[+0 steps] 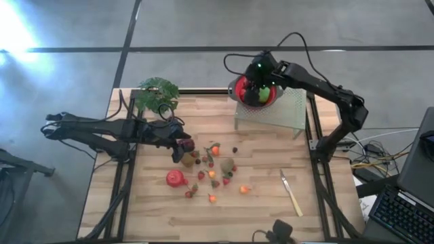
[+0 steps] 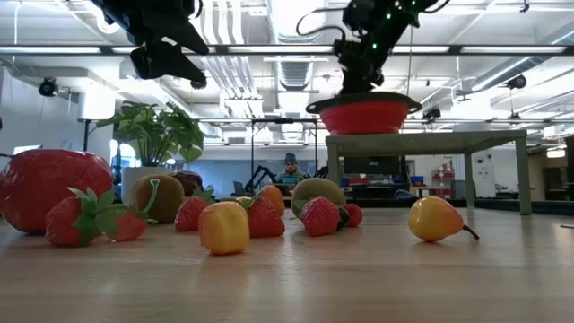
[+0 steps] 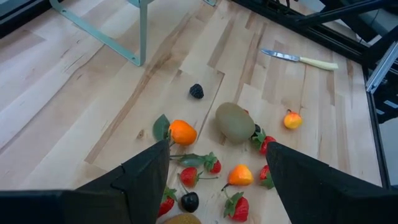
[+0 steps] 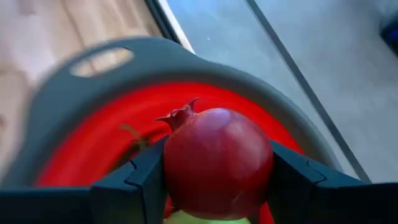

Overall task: Pick & Place Fruit
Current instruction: Put the pomegranate into the strainer bowl on the shelf, then put the strawberry into the strainer bowl on the shelf

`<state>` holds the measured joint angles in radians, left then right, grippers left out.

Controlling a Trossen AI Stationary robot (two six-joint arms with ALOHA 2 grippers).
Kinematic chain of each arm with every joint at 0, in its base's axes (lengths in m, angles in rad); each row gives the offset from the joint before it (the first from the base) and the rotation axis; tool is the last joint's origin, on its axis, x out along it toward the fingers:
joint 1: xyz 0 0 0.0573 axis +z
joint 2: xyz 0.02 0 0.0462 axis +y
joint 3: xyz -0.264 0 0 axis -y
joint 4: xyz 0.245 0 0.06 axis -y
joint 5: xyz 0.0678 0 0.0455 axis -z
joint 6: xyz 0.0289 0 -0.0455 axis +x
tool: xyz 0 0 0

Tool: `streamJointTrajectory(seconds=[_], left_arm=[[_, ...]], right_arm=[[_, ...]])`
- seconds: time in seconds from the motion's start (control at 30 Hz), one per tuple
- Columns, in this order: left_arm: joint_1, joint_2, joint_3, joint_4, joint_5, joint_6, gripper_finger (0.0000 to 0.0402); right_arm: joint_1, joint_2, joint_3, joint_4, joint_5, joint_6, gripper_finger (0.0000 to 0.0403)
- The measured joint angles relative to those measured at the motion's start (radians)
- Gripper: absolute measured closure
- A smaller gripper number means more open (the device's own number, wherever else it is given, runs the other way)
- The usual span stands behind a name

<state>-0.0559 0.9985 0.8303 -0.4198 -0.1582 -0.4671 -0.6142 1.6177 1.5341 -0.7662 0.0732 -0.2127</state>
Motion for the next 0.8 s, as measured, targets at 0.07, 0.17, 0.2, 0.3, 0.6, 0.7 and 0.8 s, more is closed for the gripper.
streamJointTrajectory(seconds=[0.07, 0.17, 0.2, 0.3, 0.6, 0.7, 0.8], left_arm=[[0.0, 0.0, 0.0, 0.0, 0.0, 0.0, 0.0128], [0.0, 0.0, 0.0, 0.0, 0.0, 0.0, 0.0128], [0.0, 0.0, 0.0, 0.0, 0.0, 0.0, 0.0128], [0.0, 0.0, 0.0, 0.0, 0.0, 0.0, 0.0128], [0.0, 0.0, 0.0, 0.0, 0.0, 0.0, 0.0128], [0.0, 0.0, 0.0, 0.0, 0.0, 0.0, 0.0128], [0.0, 0.0, 0.0, 0.0, 0.0, 0.0, 0.0128]], right_arm=[[-0.017, 0.007, 0.0, -0.001, 0.005, 0.003, 0.02], [-0.031, 0.01, 0.0, -0.004, 0.005, 0.005, 0.0188], [-0.035, 0.011, 0.0, -0.007, 0.006, 0.006, 0.0185], [-0.036, 0.012, 0.0, -0.008, 0.006, 0.005, 0.0176], [-0.037, 0.012, 0.0, -0.01, 0.006, 0.013, 0.0146], [-0.039, 0.012, 0.0, -0.013, 0.006, 0.022, 0.013], [-0.039, 0.012, 0.0, -0.016, 0.006, 0.021, 0.0115]])
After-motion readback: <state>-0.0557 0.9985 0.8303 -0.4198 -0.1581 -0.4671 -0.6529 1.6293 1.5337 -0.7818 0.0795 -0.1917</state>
